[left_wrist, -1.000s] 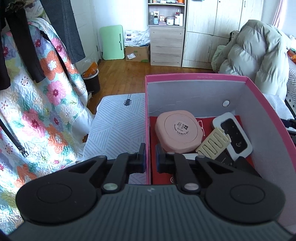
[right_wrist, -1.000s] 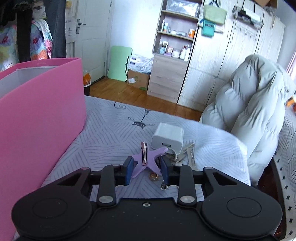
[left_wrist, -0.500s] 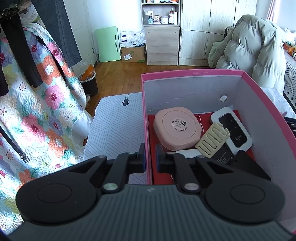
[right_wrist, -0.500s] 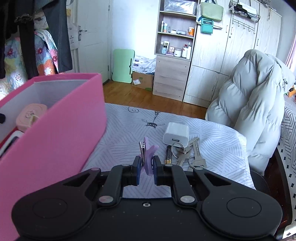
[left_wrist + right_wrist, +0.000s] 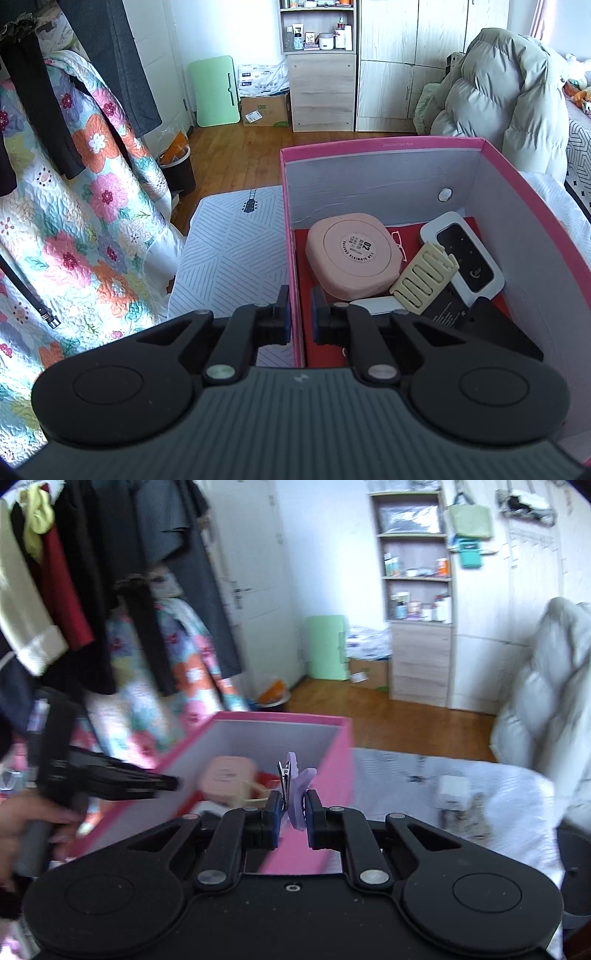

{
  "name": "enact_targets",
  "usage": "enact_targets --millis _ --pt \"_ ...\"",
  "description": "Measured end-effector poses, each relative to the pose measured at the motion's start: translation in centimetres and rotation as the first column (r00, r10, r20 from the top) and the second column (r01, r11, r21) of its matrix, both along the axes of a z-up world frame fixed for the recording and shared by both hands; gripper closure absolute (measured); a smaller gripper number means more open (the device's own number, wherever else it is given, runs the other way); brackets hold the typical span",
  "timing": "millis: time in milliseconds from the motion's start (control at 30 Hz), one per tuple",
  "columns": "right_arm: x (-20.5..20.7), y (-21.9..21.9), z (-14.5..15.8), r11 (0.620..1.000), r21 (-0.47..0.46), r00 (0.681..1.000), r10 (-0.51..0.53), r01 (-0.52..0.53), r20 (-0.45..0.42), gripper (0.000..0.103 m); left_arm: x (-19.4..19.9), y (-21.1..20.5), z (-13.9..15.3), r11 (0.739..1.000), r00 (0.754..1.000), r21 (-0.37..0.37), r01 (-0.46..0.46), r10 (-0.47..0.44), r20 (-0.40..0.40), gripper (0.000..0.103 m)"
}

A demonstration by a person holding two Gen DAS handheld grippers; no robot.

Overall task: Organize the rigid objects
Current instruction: 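Grasp the purple starfish keychain and drop it into the pink box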

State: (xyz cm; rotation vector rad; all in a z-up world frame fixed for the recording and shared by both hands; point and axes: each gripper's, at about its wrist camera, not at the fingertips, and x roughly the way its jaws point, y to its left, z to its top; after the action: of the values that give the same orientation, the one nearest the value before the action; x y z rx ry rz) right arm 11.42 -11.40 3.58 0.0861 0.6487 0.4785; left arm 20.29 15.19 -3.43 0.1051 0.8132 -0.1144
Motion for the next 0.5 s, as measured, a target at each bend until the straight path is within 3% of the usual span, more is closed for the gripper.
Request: enact_targets --millis 133,367,467,500 --pt "0.4 2.9 -0.7 0.992 0.047 0.986 0.123 -0.118 -0.111 0.087 0.0 -0.3 0.0 1.0 1.0 0.021 0.015 -0.015 0.001 0.094" --pt "0.9 8.7 -3.1 0.968 0.0 0.948 0.245 -0.25 -0.204 0.087 -0.6 -1.3 -0.2 0.986 0.994 0.138 0.098 -0.102 0.026 0.094" --pt "1.0 9.8 -3.6 0.966 -0.046 0.948 0.24 -0.255 -0.207 0.083 -0.8 -1.7 -0.2 0.982 0.994 0.161 0.099 -0.105 0.033 0.094" --pt "0.8 10.0 -3.5 0.967 -0.062 0.953 0.233 -0.248 -0.193 0.076 -0.8 -1.7 -0.2 0.982 0.994 0.161 0.098 -0.105 0.034 0.094"
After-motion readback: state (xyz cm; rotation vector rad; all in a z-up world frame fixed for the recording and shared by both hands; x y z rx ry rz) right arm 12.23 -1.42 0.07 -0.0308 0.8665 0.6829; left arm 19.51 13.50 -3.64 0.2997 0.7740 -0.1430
